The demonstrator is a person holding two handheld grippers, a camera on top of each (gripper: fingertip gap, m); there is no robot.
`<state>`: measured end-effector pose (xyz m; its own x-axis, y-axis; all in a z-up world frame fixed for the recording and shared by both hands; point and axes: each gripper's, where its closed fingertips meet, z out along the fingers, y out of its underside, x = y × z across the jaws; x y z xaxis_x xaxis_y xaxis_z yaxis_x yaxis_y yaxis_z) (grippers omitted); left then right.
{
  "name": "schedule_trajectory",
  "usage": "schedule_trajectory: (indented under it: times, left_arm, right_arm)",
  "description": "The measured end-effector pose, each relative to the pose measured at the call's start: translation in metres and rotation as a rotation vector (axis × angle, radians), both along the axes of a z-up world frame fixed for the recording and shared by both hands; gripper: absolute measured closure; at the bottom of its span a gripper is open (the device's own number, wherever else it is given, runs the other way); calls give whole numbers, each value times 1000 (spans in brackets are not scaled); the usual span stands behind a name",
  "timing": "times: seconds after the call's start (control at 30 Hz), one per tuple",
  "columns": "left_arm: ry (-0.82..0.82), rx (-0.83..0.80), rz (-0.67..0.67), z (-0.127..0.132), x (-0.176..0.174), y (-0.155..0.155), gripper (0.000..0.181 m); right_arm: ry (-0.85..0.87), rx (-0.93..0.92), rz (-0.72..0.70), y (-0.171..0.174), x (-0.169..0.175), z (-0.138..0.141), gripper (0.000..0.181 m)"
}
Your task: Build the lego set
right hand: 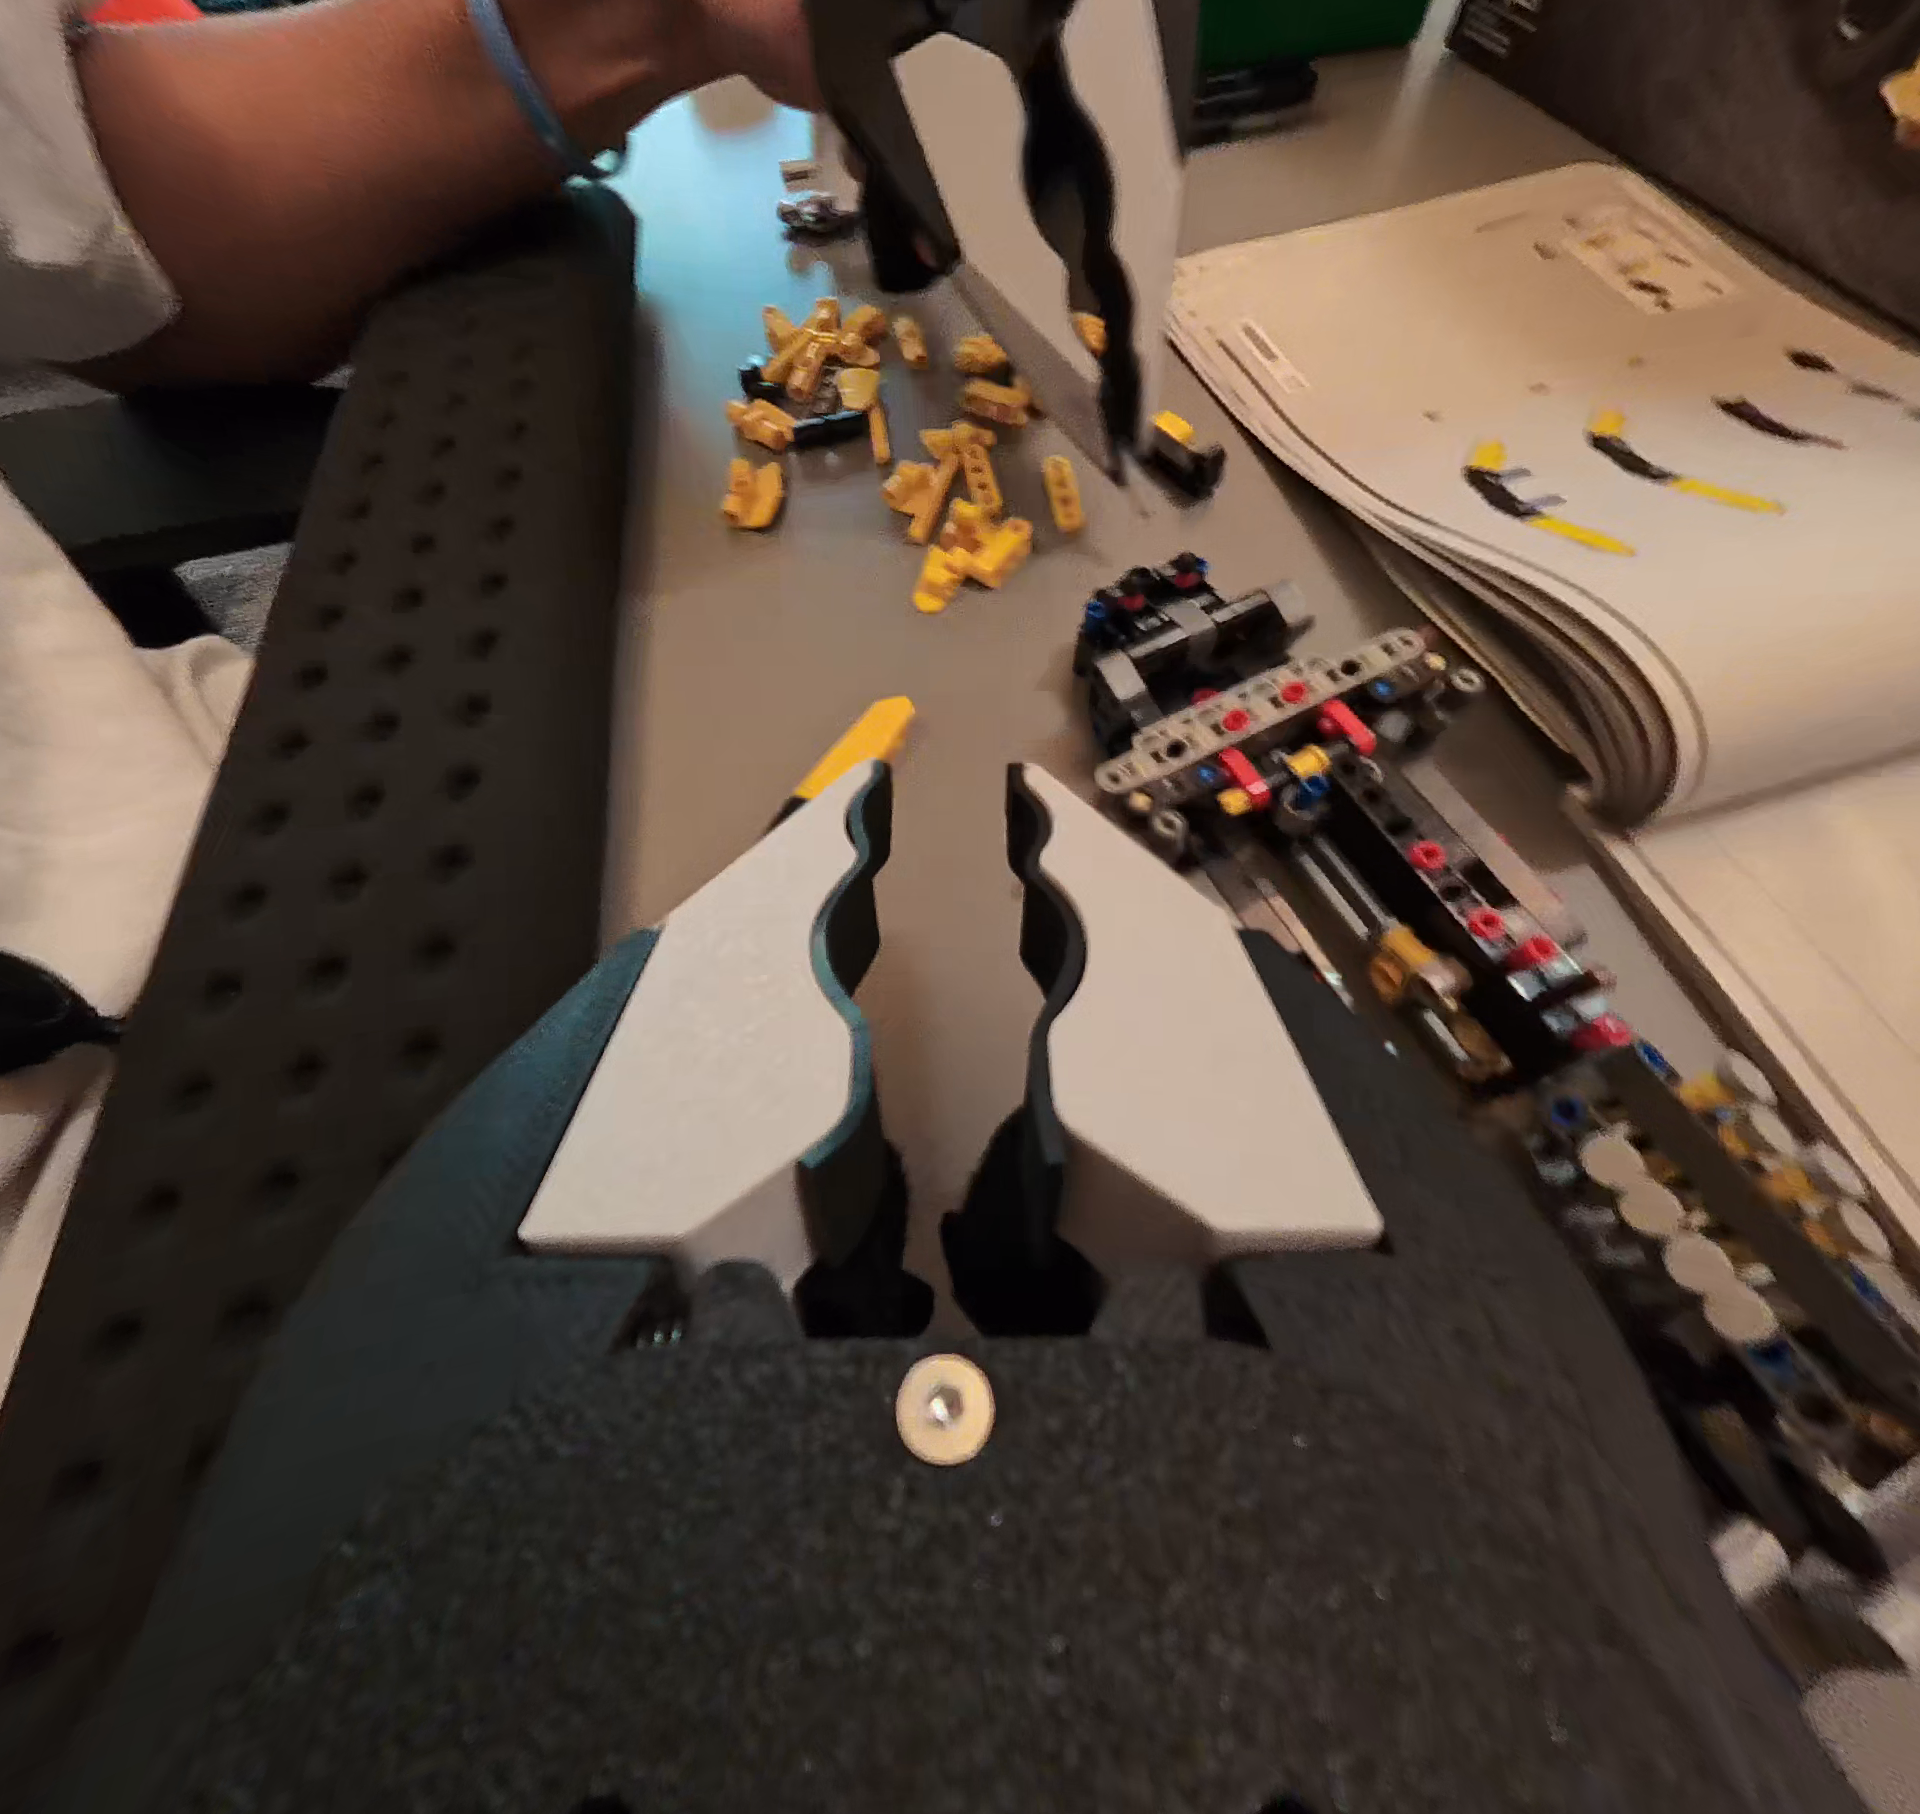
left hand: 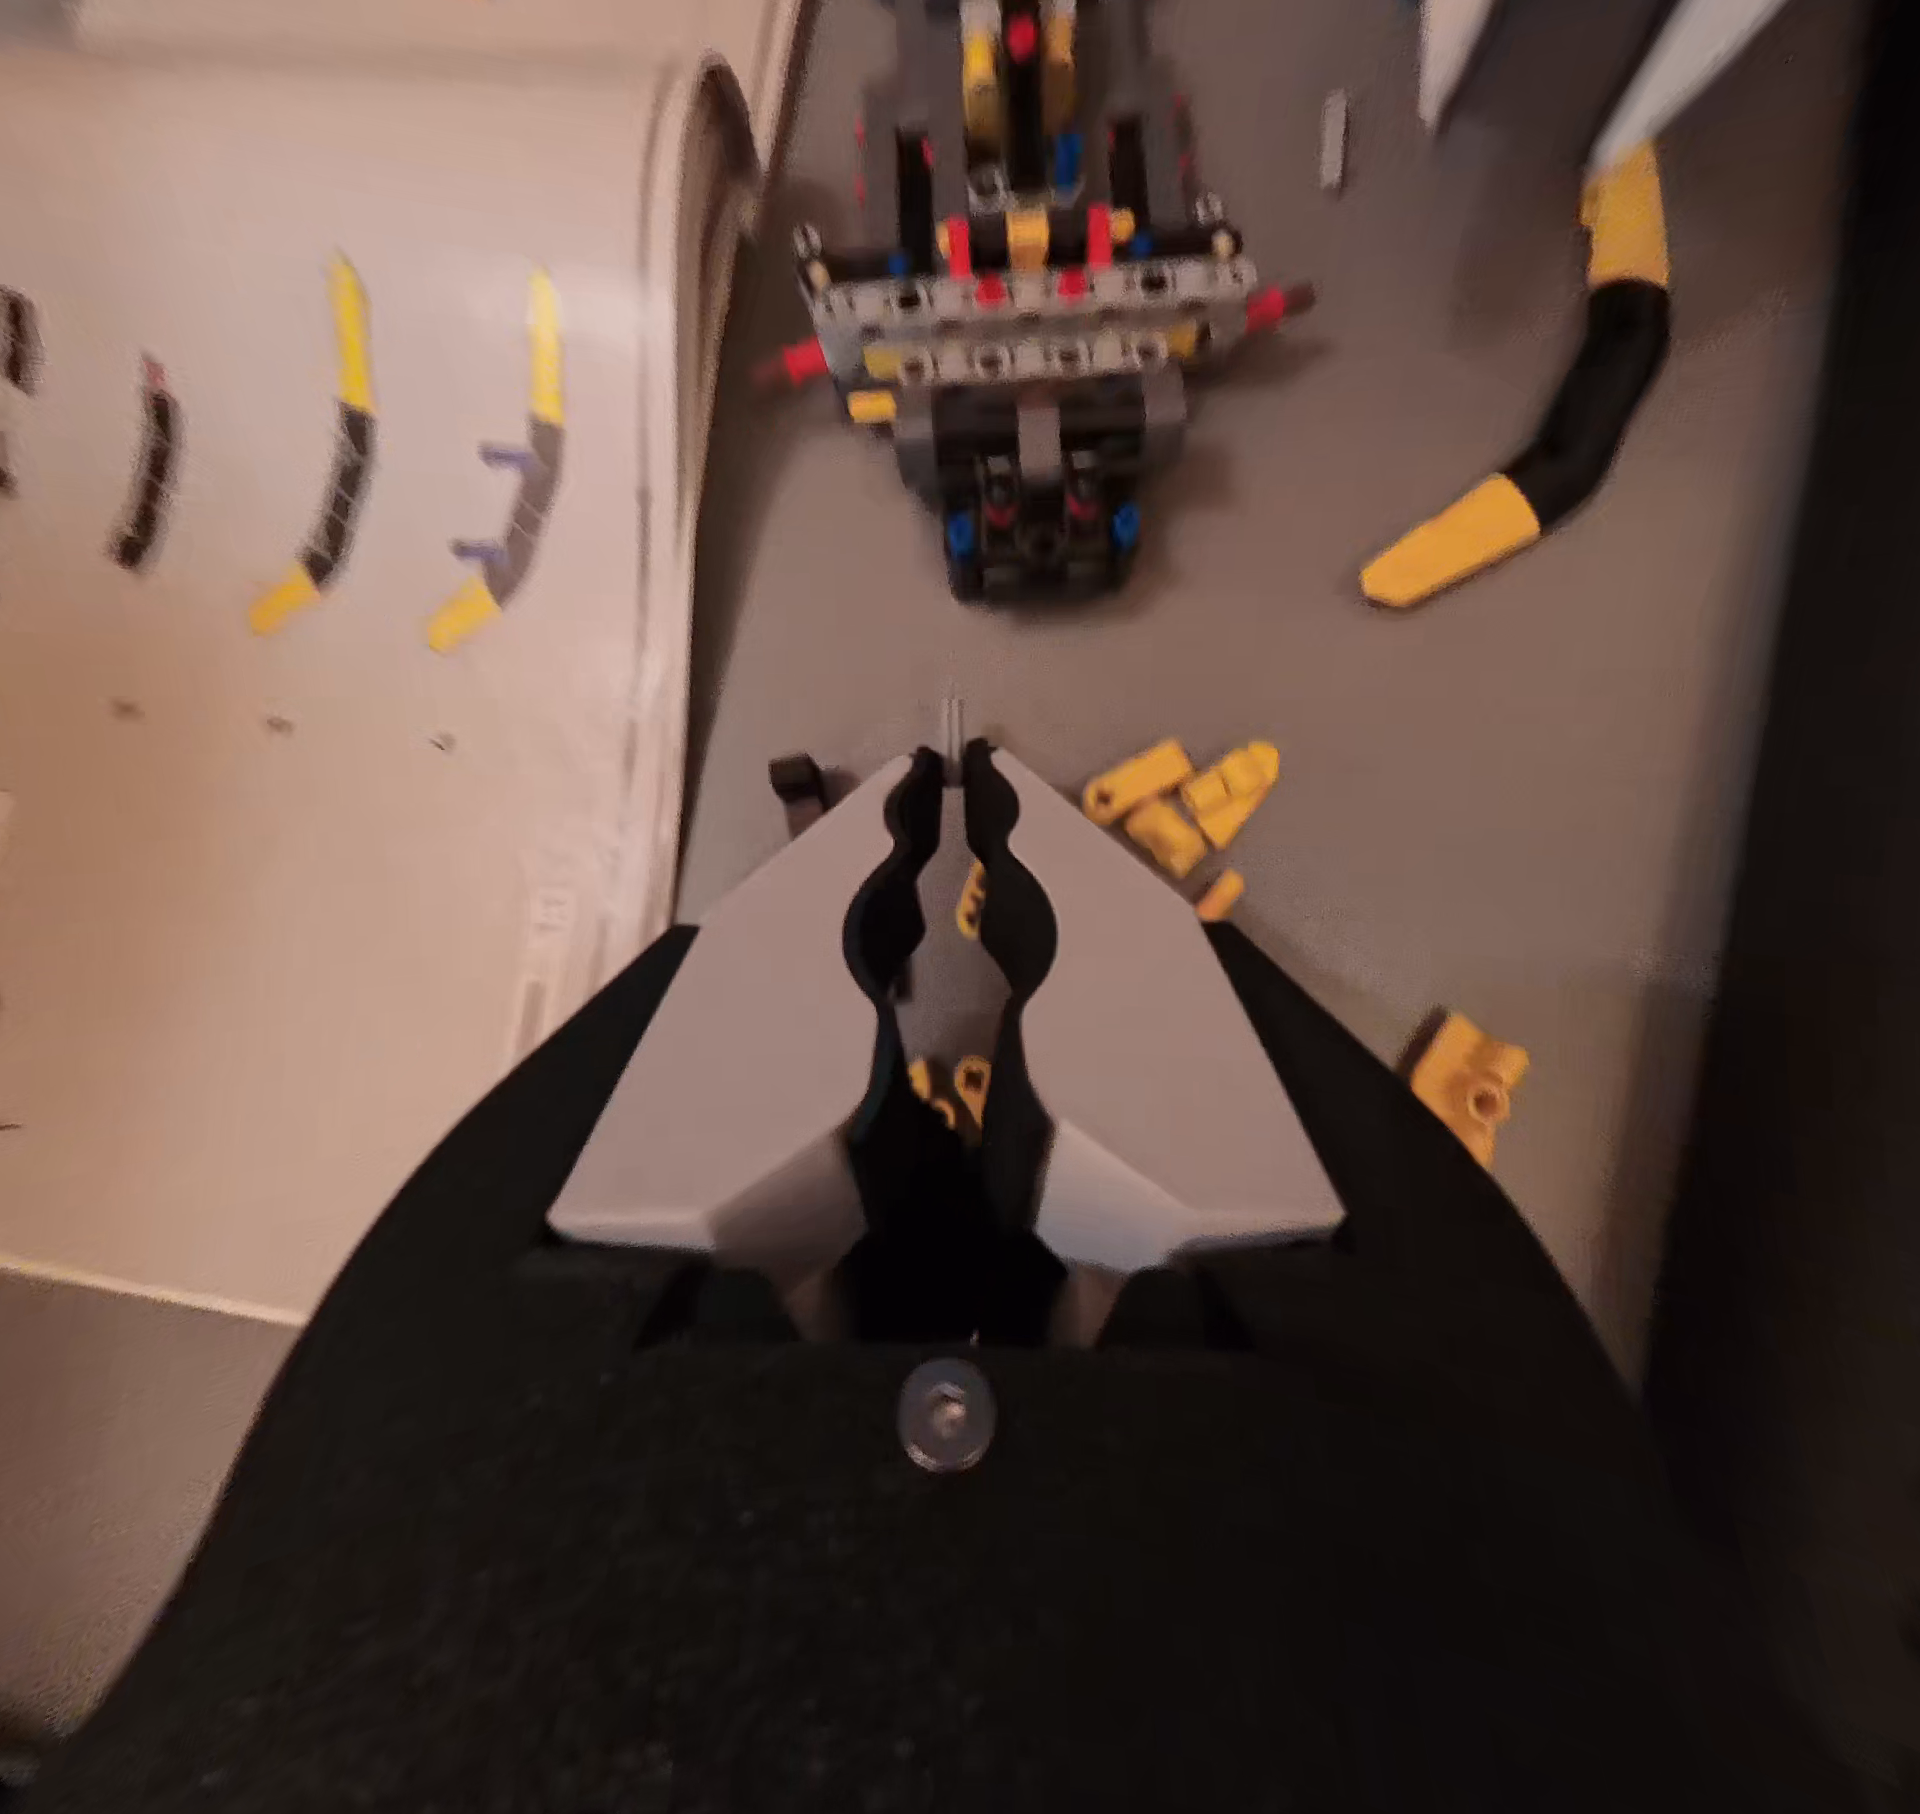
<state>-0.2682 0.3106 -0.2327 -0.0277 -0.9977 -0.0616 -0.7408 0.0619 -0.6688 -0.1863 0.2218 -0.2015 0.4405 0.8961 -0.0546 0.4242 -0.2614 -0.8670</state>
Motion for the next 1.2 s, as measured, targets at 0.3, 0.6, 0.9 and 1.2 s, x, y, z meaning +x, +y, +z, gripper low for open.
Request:
schedule_trajectory:
  times: [0.3,0.6,0.9,1.2]
  left_arm:
    - [81,19,46,-20,-10,11,179]
    - [75,6,67,-20,-9,12,161]
    - [-109,-8,-37,20,22,-23,159]
    - [-166,103,-244,33,71,-90,160]
  right_arm:
    - [-106,-6,-150,21,36,-18,160]
    - [-225,-33,-79,5,61,-37,162]
    - [-277,-73,-66,6,62,-50,177]
    - [-105,136,62,-11,-5,2,178]
